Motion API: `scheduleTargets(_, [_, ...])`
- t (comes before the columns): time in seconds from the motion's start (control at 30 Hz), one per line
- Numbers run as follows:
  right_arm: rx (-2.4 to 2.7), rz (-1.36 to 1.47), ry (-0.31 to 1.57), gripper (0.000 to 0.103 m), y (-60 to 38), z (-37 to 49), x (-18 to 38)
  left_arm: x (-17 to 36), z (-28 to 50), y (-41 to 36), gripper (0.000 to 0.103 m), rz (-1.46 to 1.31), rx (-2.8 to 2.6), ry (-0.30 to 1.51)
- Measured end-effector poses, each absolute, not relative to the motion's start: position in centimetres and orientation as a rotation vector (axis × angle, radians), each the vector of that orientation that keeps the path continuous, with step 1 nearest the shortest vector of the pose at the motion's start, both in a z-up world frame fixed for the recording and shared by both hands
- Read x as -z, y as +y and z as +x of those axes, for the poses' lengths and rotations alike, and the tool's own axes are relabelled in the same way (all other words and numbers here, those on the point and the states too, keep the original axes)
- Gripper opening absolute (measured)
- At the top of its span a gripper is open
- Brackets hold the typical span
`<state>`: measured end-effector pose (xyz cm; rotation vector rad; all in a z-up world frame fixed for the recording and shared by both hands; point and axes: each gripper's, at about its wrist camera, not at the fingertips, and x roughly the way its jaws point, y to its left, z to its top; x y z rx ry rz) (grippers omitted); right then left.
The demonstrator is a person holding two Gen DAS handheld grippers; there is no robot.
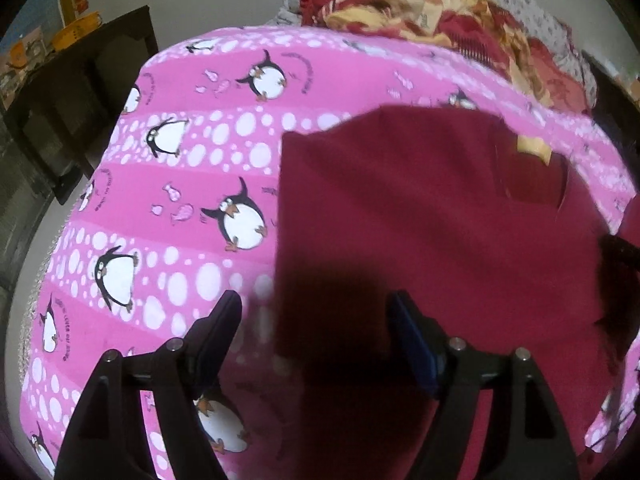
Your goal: Fold small clothes
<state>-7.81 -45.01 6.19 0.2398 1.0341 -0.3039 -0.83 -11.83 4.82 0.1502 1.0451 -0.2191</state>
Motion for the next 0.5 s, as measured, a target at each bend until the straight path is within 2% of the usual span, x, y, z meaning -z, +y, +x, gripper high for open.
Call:
scheduleTargets(0.03, [0.303,0.258,1.027,0.014,-44.8,-8.2,-6.6,-4.8,-1.0,-11.8,0.076,0.149,0.222,1.043])
scheduleTargets(0.07, [0.288,0.280,1.007,0.024,-44.5,-9.0,-7.3,-4.8,-1.1,-11.9,0.076,0.146,0.225,1.034])
scheduleTargets(0.1, [0.274,0.285,0.997,0.041,-44.1,-9.5,-7.8,-4.8,-1.2,-11.9,0.076,0.150,0.223,1.030])
scheduleTargets(0.17, [0.227,0.264,0.978,0.058,-42.5,-10.5,-8.8,-5.0,-1.4,-12.1,0.076,0.154,0.226,1.024])
scheduleTargets(0.5, [0.126,0.303,1.015,0.058,-39.1,-9.0,-6.3,-5.7,-1.1,-13.4,0.076,0.128,0.255,1.003])
